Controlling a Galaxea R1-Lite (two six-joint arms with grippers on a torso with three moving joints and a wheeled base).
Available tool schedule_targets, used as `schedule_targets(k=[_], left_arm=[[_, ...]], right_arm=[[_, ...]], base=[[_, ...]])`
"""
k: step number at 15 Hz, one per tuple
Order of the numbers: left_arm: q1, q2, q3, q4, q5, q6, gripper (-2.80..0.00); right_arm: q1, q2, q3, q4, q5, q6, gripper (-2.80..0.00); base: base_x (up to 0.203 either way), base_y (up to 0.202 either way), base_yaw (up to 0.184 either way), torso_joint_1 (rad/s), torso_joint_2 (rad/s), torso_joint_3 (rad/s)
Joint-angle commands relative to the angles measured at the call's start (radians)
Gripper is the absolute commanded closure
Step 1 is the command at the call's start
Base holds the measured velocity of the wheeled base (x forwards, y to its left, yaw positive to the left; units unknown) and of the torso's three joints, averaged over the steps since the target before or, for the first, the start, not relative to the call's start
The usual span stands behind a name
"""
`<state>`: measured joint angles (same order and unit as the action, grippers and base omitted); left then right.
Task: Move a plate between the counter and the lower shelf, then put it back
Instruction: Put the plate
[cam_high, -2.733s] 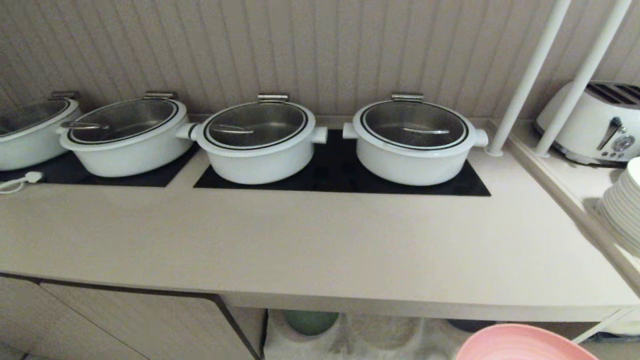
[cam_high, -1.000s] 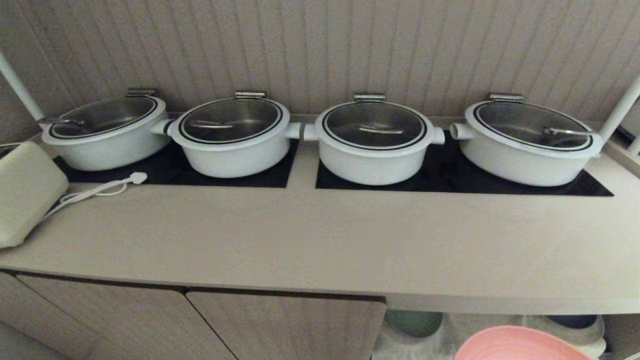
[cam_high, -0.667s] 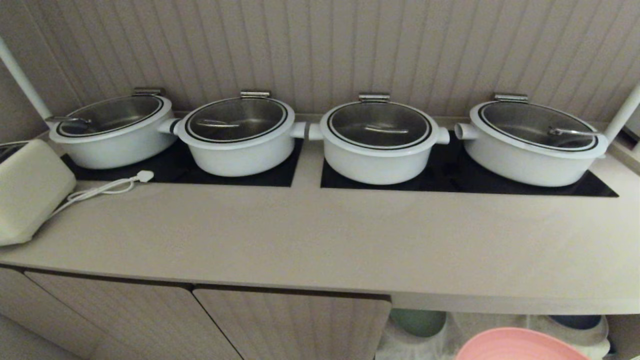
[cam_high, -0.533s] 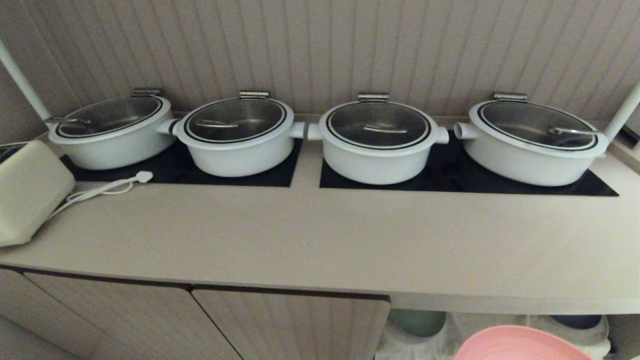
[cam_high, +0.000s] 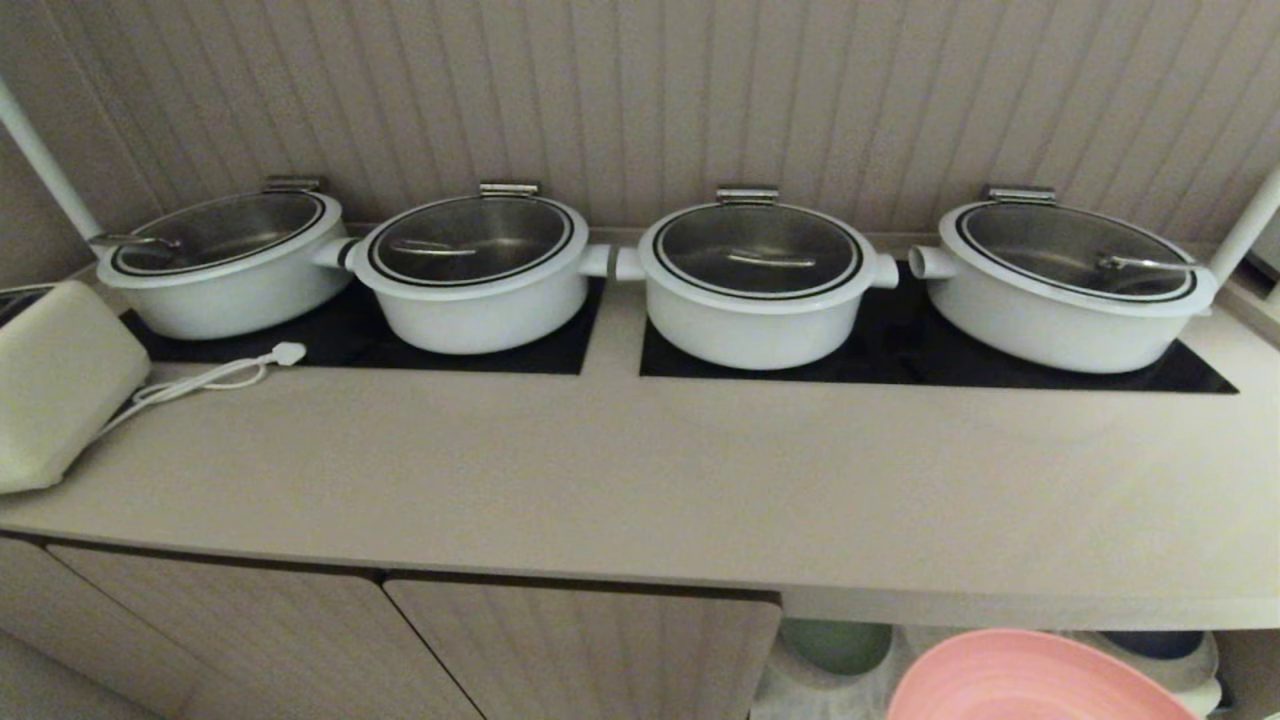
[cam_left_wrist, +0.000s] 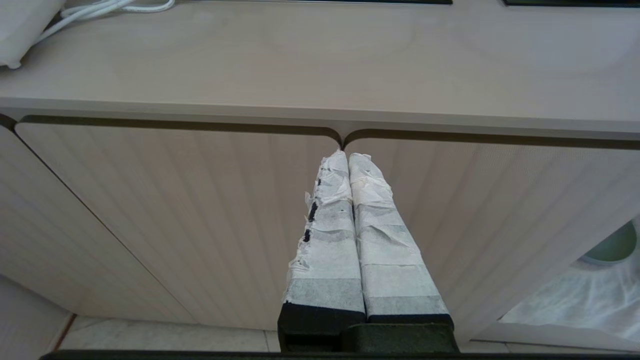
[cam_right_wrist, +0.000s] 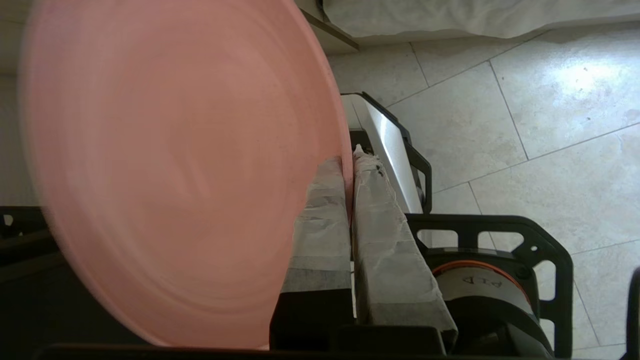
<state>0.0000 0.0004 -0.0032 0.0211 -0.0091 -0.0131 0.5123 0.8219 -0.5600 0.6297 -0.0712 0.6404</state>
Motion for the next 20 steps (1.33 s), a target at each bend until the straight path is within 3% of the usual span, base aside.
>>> schedule_targets(k=[1, 9, 12, 20], left_arm=[[0.0, 0.0, 0.0, 0.0, 0.0, -0.001, 0.0], [0.0, 0.0, 0.0, 0.0, 0.001, -0.001, 0.0], [0.0, 0.0, 0.0, 0.0, 0.001, -0.001, 0.0], [0.0, 0.0, 0.0, 0.0, 0.0, -0.002, 0.0]], right_arm=[[0.0, 0.036, -0.003, -0.007, 0.002, 0.004, 0.0], [-0.003, 0.243, -0.088, -0.124, 0.003, 0.013, 0.0], [-0.009, 0.369, -0.144, -0.198, -0.002, 0.069, 0.0], [-0.133, 0.709, -0.3, -0.363, -0.001, 0.087, 0.0]], base=[[0.0, 0.0, 0.0, 0.0, 0.0, 0.0], [0.0, 0.0, 0.0, 0.0, 0.0, 0.0], [0.0, 0.0, 0.0, 0.0, 0.0, 0.0], [0.0, 0.0, 0.0, 0.0, 0.0, 0.0]])
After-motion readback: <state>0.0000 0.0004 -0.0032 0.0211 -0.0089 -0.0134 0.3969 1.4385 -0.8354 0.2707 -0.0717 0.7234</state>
